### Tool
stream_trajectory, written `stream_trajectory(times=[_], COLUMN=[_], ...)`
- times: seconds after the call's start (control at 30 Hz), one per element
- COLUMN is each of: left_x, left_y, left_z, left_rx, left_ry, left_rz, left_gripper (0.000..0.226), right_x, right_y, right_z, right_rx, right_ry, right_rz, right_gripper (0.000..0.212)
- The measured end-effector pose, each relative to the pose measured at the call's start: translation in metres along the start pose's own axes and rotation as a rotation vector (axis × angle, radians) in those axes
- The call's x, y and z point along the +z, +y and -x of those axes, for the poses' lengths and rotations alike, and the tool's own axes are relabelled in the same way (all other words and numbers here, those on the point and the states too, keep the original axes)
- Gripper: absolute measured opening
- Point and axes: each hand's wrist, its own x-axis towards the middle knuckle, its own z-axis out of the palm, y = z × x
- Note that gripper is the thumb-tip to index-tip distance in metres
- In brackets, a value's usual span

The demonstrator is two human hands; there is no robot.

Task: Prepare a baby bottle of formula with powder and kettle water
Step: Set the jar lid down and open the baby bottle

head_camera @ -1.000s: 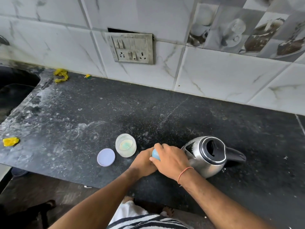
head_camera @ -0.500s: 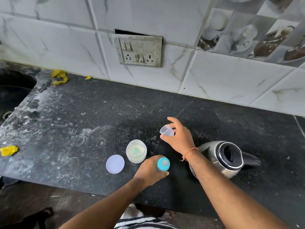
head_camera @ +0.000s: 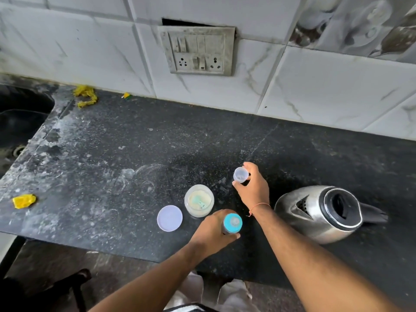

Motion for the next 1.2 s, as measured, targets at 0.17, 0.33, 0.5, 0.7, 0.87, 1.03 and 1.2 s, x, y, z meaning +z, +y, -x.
stream_trajectory(times=[0.17,0.33,0.5,0.7,0.87,1.03,1.2], left_x=[0.002,0.002,0.003,-0.004,-0.004,-0.004,-0.001], left_y=[-0.001,0.000,0.013,0.009,0.003,0.001,0.001], left_z=[0.001,0.001,0.001,0.000,-0.003,-0.008,-0.010], left_rx=[0.017,0.070,0.117,0.110,0.108,0.092,0.115], left_ry=[0.022,0.025,0.012,0.000,-0.005,-0.040,-0.002], left_rz=[-0.001,0.017,0.017,0.106,0.079,0.011,-0.032], left_gripper=[0.063,0.050,0.021,0.031,0.034,0.031,0.036], right_x=[-0.010,-0.054,-0.056,-0.047,-0.047,-0.058,-0.063], right_y=[-0.014,-0.060,-0.065,-0.066,-0.062,-0.067,-0.077], right_z=[0.019,0.081,0.110,0.105,0.097,0.086,0.081], right_rx=[-0.079,-0.327,-0.352,-0.313,-0.405,-0.622,-0.761], right_ry=[-0.020,-0.005,-0.333,-0.360,-0.451,-0.636,-0.741], right_rz=[-0.038,0.225,0.873,0.925,0.916,1.038,1.161], right_gripper=[0.098,0.030,0.074,0.067,0.052,0.048,0.051])
